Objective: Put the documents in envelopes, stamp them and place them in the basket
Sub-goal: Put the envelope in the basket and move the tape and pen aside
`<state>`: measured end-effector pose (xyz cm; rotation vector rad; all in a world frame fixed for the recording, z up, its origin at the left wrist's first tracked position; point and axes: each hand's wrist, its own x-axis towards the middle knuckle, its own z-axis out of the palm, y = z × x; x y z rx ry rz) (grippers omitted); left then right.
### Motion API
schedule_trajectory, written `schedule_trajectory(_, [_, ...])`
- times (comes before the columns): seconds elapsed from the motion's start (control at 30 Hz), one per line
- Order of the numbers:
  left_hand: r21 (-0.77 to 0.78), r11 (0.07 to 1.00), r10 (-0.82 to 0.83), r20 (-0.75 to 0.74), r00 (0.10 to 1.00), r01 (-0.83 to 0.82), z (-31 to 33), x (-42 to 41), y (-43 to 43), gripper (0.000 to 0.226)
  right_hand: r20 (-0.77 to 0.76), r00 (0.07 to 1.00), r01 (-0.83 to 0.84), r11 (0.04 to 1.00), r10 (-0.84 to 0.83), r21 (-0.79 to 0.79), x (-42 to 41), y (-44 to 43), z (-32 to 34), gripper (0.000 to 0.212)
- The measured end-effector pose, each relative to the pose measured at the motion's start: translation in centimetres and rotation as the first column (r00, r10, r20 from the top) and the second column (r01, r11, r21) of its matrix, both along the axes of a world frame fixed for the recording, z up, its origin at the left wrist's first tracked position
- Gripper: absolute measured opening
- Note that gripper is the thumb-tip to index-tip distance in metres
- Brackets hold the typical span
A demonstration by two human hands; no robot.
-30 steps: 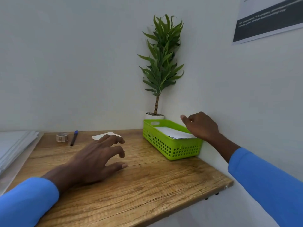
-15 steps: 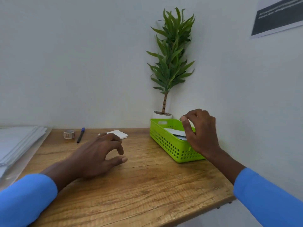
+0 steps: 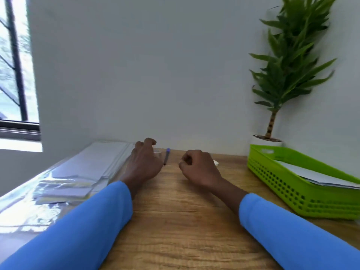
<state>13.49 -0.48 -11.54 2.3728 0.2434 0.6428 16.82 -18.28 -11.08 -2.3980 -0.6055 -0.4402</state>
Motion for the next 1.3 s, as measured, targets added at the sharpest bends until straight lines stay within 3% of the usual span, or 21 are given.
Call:
schedule_trajectory(0.17, [-0.120, 0.993, 0.002, 0.026, 1.000, 0.001, -0.7, 0.5, 0.3, 0.069, -0.045, 0.991, 0.119, 0.984, -0.126, -0.129, 3.1, 6.5, -0.6, 0.033])
schedule_trajectory(0.23, [-0.138, 0.990, 0.005, 0.025, 1.000, -0.002, -1.0, 0.9, 0.7, 0.068, -0.040, 0.987, 0.142, 0.967, -0.154, -0.213, 3.9, 7.8, -0.6, 0.032])
schedule_trajectory(0.33, [-0.116, 0.993, -0.007, 0.000, 1.000, 0.007, -1.2, 1.4, 1.0, 0.073, -0.077, 0.978, 0.175, 0.960, -0.195, -0.220, 5.0, 8.2, -0.4, 0.028])
schedule_trajectory(0.63, [0.208, 0.976, -0.047, -0.061, 0.997, 0.059, -1.8, 3.4, 1.2, 0.070, -0.167, 0.959, 0.244, 0.967, -0.230, 0.070, 4.0, 5.3, -0.5, 0.049])
schedule_trajectory(0.77, [0.335, 0.941, -0.017, -0.108, 0.994, 0.053, -2.0, 4.6, 1.2, 0.056, -0.246, 0.958, 0.208, 0.949, -0.148, 0.237, 1.3, 3.2, -0.6, 0.022])
schedule_trajectory(0.83, [0.388, 0.921, -0.006, -0.107, 0.994, 0.047, -2.0, 5.0, 1.3, 0.045, -0.359, 0.931, 0.201, 0.911, -0.064, 0.359, -0.4, 1.7, -0.5, 0.011])
schedule_trajectory(0.93, [0.384, 0.922, -0.033, -0.052, 0.998, 0.050, -1.8, 4.8, 1.3, 0.028, -0.520, 0.846, 0.219, 0.813, 0.116, 0.539, -3.1, -1.3, 0.1, 0.007])
schedule_trajectory(1.03, [0.396, 0.915, -0.088, 0.024, 0.996, 0.071, -1.4, 3.9, 0.4, 0.018, -0.486, 0.856, 0.182, 0.774, 0.179, 0.606, -6.8, -5.7, 0.8, 0.005])
schedule_trajectory(1.17, [0.442, 0.878, -0.282, 0.166, 0.945, 0.185, -0.5, 1.9, -2.8, 0.013, -0.392, 0.919, 0.214, 0.775, 0.047, 0.594, -13.4, -13.2, 1.6, 0.007])
schedule_trajectory(1.3, [0.549, 0.762, -0.535, 0.235, 0.811, 0.343, 0.1, -1.1, -7.3, 0.018, -0.235, 0.932, 0.355, 0.834, -0.277, 0.422, -20.2, -21.4, 1.8, 0.011])
